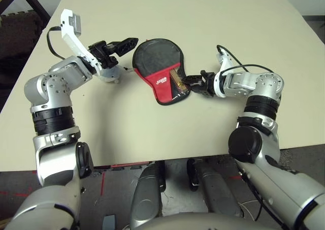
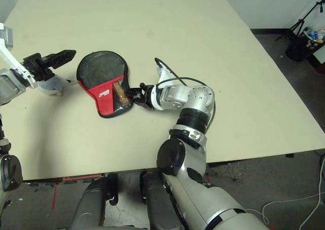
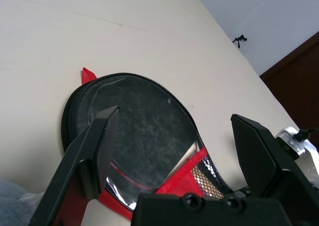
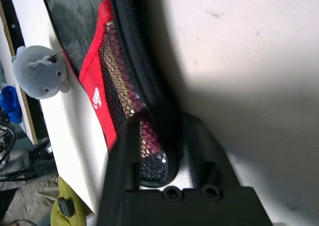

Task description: Store the ping-pong paddle in its case and zip it.

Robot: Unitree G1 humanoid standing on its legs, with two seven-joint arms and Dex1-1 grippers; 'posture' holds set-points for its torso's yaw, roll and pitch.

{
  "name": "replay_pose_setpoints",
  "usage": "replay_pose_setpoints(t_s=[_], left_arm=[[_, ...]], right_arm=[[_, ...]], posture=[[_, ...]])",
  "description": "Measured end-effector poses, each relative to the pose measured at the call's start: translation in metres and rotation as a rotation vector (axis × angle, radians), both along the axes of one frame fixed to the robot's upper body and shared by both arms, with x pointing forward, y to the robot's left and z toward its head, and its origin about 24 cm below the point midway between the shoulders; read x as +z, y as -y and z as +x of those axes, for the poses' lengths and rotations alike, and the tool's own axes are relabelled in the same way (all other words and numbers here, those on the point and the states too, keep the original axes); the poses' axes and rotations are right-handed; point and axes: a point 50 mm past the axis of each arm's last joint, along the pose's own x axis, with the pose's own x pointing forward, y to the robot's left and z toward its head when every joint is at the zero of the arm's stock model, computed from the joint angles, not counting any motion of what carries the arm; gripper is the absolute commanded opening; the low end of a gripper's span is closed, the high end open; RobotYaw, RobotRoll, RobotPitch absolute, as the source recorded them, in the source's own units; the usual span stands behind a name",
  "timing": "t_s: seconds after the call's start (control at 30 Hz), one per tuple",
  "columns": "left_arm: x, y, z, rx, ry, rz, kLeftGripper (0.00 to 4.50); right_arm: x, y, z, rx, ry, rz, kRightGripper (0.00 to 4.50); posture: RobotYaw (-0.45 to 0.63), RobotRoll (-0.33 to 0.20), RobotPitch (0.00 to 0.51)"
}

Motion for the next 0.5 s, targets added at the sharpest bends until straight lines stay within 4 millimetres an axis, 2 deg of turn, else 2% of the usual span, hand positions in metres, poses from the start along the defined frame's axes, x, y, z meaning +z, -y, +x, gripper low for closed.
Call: replay_pose_setpoints(t_s=[0.07,0.1,0.33,0.5], left_arm=[[-0.001,0.0007,-0.0001,-0.001,-0.001,-0.001,4.5],[-0.0015,0.0009,-0.0003,-0.001,-0.001,-0.001,4.5],[-0.001,0.0006,-0.001,0.007,0.006,0.001,4.5],[-0.0001,0.0004,-0.0006,0.012,0.018,0.0,4.5]], right_arm=[[0.0003,0.0006,0.0007,-0.009,0.0,0.006,0.2],[0.0004,0.0009,0.0009,-0.012,-0.001,0.01,0.03],[0.0003,0.0003,-0.0003,0.001,-0.008,0.011,0.03],[-0.0024,-0.0061,-0.0084,0.095,0.027,0.024,0.03]], posture=[[0.01,0.0,0.243],[0.01,0.0,0.243],[0.0,0.0,0.243],[-0.01,0.0,0.241]])
